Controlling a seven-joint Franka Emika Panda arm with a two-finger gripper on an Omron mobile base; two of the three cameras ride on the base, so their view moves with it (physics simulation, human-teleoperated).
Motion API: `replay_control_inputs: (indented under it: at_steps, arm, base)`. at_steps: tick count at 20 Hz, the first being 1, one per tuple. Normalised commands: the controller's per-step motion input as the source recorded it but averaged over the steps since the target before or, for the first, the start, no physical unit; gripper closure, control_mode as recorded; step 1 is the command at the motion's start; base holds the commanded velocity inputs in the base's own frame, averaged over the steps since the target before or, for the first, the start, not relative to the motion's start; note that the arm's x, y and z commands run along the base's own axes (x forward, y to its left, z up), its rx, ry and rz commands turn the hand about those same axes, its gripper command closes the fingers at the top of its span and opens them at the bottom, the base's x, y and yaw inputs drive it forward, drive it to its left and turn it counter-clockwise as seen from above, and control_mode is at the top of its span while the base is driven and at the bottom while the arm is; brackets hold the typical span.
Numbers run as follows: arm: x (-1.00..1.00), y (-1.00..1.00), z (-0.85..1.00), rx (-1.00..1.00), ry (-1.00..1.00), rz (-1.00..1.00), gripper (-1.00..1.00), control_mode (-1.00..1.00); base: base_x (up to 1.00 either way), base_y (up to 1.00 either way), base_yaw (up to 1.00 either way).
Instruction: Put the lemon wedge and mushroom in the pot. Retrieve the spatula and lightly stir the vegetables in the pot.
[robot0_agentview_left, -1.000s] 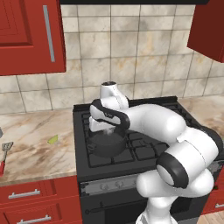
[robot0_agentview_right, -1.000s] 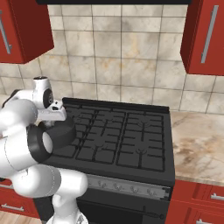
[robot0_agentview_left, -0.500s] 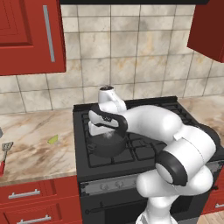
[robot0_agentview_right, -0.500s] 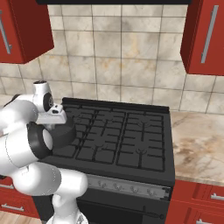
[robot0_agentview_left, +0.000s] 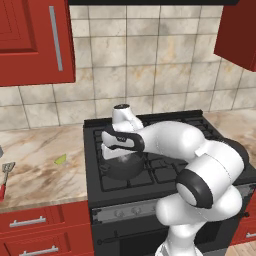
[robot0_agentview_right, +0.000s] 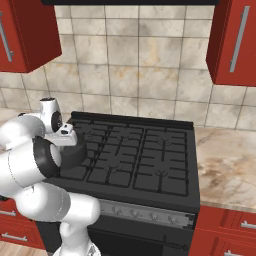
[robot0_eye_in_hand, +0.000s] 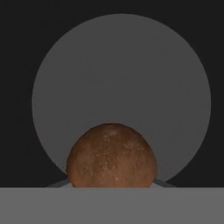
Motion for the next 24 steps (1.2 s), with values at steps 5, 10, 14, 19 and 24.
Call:
replay_control_inputs:
  at_steps: [5,10,14,19,24]
  arm:
    - [0.0,0.0,0.0,0.0,0.0,0.0,-1.0,-1.0]
    - [0.0,0.0,0.0,0.0,-0.01,0.0,-1.0,-1.0]
    - [0.0,0.0,0.05,0.0,-0.07,0.0,-1.0,-1.0]
    - [-0.47,0.0,0.44,0.0,-0.13,0.0,-1.0,-1.0]
    - [-1.0,-0.02,0.36,0.02,-0.13,0.0,-1.0,-1.0]
  base:
    - [0.0,0.0,0.0]
    - [0.0,0.0,0.0]
    - [0.0,0.0,0.0]
    - [0.0,0.0,0.0]
    - [0.0,0.0,0.0]
